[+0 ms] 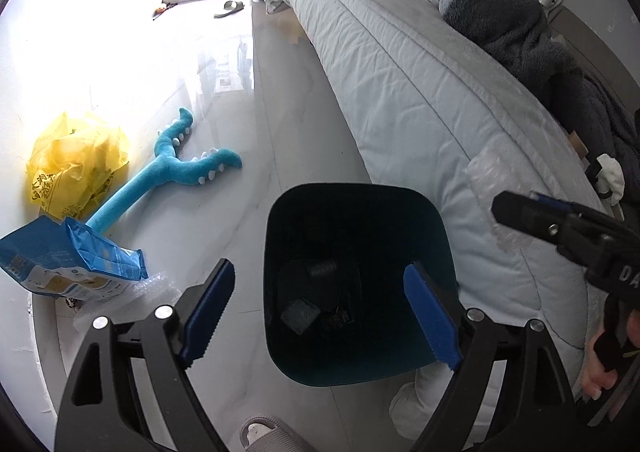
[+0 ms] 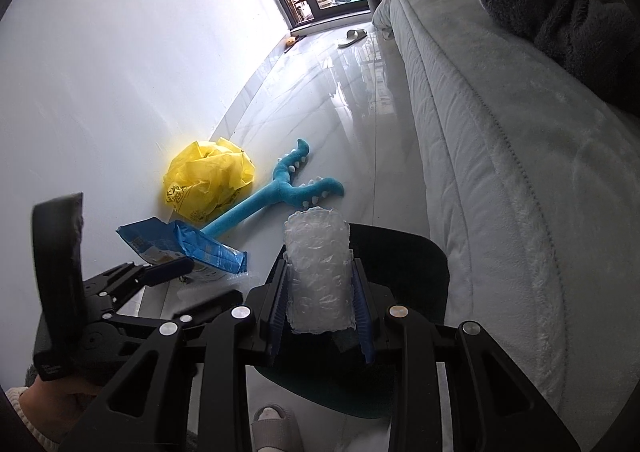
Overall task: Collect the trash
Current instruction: 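Lower the bubble wrap into the bin and open the right gripper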
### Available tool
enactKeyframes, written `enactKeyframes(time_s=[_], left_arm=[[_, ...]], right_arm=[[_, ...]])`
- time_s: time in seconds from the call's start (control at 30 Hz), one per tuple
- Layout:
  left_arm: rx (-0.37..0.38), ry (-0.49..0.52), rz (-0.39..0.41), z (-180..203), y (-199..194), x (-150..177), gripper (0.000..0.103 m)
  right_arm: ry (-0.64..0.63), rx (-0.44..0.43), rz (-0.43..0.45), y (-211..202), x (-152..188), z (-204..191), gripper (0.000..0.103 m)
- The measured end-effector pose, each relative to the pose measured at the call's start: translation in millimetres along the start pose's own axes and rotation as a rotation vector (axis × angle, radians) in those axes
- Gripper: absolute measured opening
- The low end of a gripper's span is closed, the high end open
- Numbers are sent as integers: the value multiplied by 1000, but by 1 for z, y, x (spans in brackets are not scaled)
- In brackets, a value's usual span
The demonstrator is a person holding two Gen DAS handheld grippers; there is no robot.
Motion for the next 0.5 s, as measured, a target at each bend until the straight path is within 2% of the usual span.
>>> enactKeyframes(time_s=[0.23, 0.5], left_arm=[[-15, -3, 71, -8, -29, -6, 86], [-25, 6, 149, -13, -57, -13, 77]], right_arm=[[0, 15, -60, 29, 4, 0, 31], [-6, 30, -141, 63, 17, -2, 31]])
Point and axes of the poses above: each gripper's, at about its wrist camera, not at the fingertips, and y roughly the way its jaws point, z to its right, x to its underside, the point moved 6 cm from there along y, roughly the way its jaws point, and after that the axes turned 7 degrees about -z, right-handed, at the moved point
